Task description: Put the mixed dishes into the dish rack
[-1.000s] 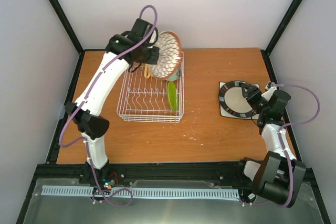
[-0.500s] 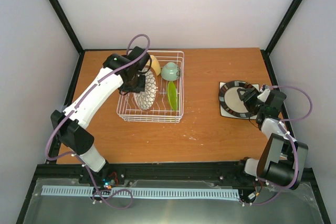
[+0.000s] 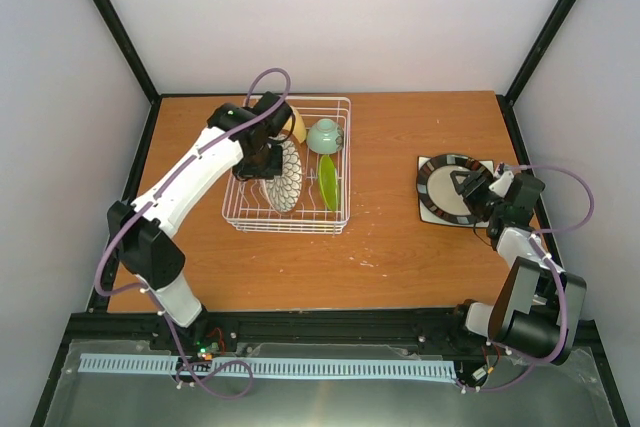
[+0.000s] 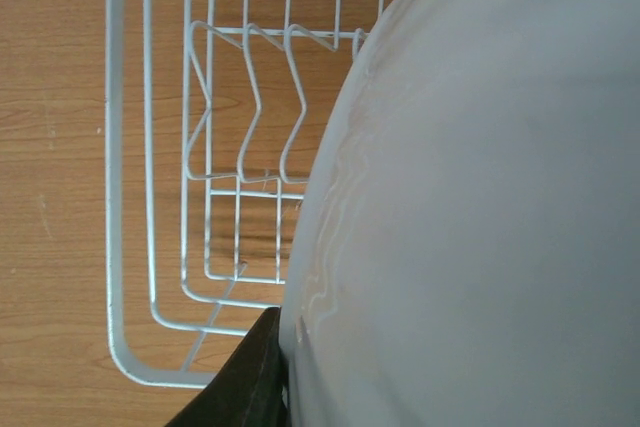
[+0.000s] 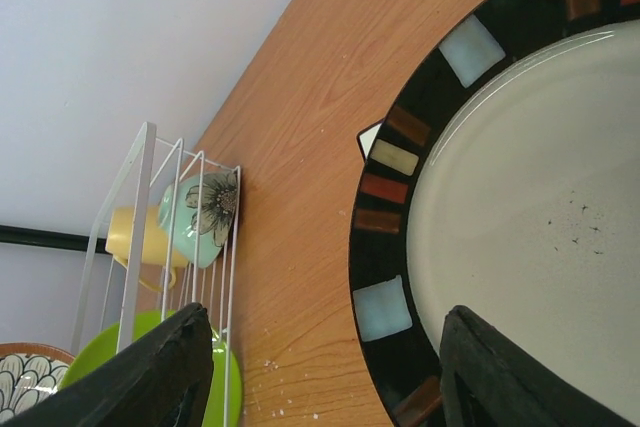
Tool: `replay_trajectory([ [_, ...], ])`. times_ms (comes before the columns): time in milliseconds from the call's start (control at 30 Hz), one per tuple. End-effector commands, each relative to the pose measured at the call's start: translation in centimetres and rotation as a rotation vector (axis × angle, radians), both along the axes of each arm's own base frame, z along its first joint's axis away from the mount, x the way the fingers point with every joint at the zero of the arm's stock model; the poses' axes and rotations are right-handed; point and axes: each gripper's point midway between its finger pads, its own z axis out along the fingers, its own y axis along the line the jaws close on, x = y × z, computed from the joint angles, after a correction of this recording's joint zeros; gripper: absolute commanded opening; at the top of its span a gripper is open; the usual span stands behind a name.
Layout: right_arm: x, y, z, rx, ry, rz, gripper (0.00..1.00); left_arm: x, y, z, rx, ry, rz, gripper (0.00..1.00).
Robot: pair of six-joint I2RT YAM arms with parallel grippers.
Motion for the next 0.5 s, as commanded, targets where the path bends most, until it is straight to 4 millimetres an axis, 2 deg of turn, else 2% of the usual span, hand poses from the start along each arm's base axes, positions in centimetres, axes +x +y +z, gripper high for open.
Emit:
replay_trajectory([
  [0, -0.3, 0.3, 0.0, -0.016, -0.013, 0.018, 0.61, 1.8, -1.0, 1.3, -0.032, -0.077, 0.032, 0.01],
  [467, -0.3, 0.6, -0.4, -0.002, -0.014, 0.033, 0.61, 2.3, -3.6, -1.2, -0.007, -0.022, 0.002, 0.01],
])
